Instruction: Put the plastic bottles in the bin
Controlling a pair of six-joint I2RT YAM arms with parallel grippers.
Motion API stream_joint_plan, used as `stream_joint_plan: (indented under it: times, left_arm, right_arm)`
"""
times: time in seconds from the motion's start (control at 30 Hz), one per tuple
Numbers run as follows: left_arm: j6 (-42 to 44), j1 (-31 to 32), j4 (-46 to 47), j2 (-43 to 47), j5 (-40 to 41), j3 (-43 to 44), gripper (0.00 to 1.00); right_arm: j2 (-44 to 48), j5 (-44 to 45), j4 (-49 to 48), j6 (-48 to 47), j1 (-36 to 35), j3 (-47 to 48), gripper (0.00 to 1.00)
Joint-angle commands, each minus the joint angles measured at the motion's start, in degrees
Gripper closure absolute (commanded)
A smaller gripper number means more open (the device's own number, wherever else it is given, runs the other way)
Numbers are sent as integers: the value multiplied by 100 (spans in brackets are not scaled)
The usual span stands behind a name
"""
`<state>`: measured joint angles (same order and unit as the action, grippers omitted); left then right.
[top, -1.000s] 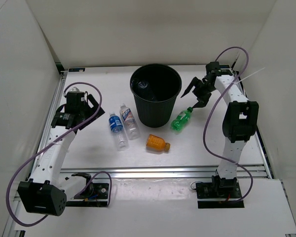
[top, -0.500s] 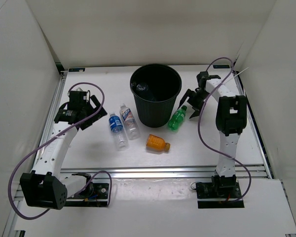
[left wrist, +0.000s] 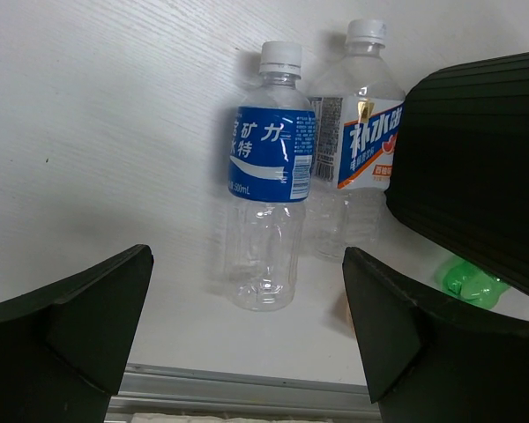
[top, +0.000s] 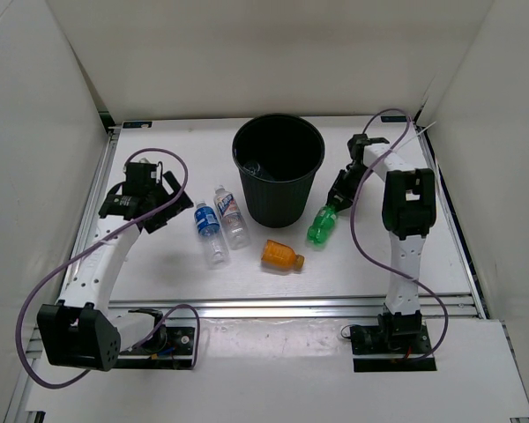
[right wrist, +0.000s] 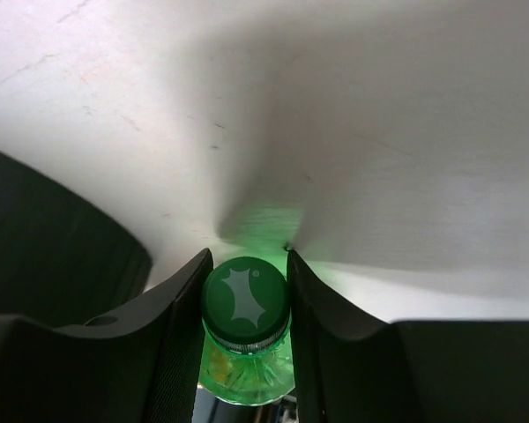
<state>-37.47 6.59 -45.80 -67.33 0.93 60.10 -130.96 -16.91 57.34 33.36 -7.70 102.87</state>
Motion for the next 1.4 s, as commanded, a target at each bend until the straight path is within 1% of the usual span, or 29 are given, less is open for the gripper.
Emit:
stream_joint_plan:
  times: [0.0, 0.07, 0.17, 0.2, 0.23, 0.3, 0.43, 0.47, 0.5, 0.57, 0.6, 0.67, 0.7, 0.77, 0.8, 0.83, 0.9, 0.97, 1.0, 1.03, 1.07, 1.1, 1.13, 1.23, 1.3, 1.37]
  left_arm:
    - [-67, -17, 54, 18, -84, -103, 0]
    - [-120, -17, 54, -43, -137, -156, 0]
    - [-181, -17, 54, -96, -137, -156, 0]
    - [-181, -17, 54, -96, -198, -156, 0]
    - [-181, -17, 54, -96, -198, -156, 0]
    - [-234, -17, 54, -96, -198, -156, 0]
    - [-234, -17, 54, -158, -146, -95, 0]
    - [-234, -17, 54, -219, -146, -34, 0]
    - [-234, 44, 54, -219, -146, -33, 0]
    - [-287, 96, 54, -280, -146, -33, 0]
    - [-287, 97, 54, -281, -146, 28, 0]
    - [-234, 149, 106, -281, -216, 29, 0]
    - [-234, 150, 167, -281, -268, 29, 0]
    - [-181, 150, 168, -281, -269, 29, 0]
    - [-181, 150, 168, -281, -269, 29, 0]
    - [-181, 150, 168, -281, -269, 29, 0]
    - [-181, 150, 168, -281, -321, 29, 0]
    - [-181, 150, 220, -333, -444, 29, 0]
    - [-129, 150, 273, -333, -497, -24, 0]
    - [-129, 150, 273, -386, -558, -24, 0]
    - [-129, 150, 273, -386, -559, -24, 0]
    - [-129, 150, 273, -438, -559, -24, 0]
    - [-68, 150, 273, -500, -559, 54, 0]
    - [-14, 150, 326, -579, -559, 186, 0]
    - [-14, 150, 378, -772, -654, 187, 0]
    - [-14, 150, 466, -1008, -726, 187, 0]
  right_arm:
    - [674, 949, 251, -172, -21, 67, 98]
    - [921, 1250, 365, -172, 40, 136, 100]
    - [1379, 1768, 663, -120, 94, 575, 100]
    - [1571, 2153, 812, -33, 94, 716, 100]
    - [1660, 2270, 901, 29, 146, 1021, 100]
    - [1924, 2341, 981, 91, 217, 1322, 100]
    - [2328, 2526, 1051, 223, 278, 2262, 100]
    - [2329, 2526, 1051, 310, 278, 2699, 100]
    - [2425, 2526, 1051, 311, 278, 2886, 100]
    - [2627, 2526, 806, 381, 278, 3142, 100]
    - [2706, 2613, 544, 381, 139, 3256, 100]
    - [2707, 2492, 401, 320, 85, 3545, 100]
    - [2707, 2403, 174, 268, -63, 3730, 100]
    - [2768, 2158, -186, 206, -213, 3732, 100]
    - [2768, 1913, -536, 136, -405, 3732, 100]
    - [2768, 1815, -688, 135, -512, 3732, 100]
    - [2699, 1656, -908, -14, -853, 3880, 100]
    - [2444, 1341, -970, -84, -1022, 3881, 100]
    - [2330, 1339, -970, -85, -1162, 3820, 94]
    - [2329, 1339, -875, -163, -1224, 3732, 85]
    - [2259, 1339, -822, -164, -1286, 3645, 68]
    - [2259, 1339, -751, -164, -1347, 3565, 24]
    - [2259, 1391, -751, -164, -1348, 3495, 0]
    - [2425, 1532, -698, -286, -1348, 3494, 0]
    - [2592, 1760, -698, -287, -1295, 3494, 0]
    - [2706, 1761, -698, -287, -1164, 3442, 0]
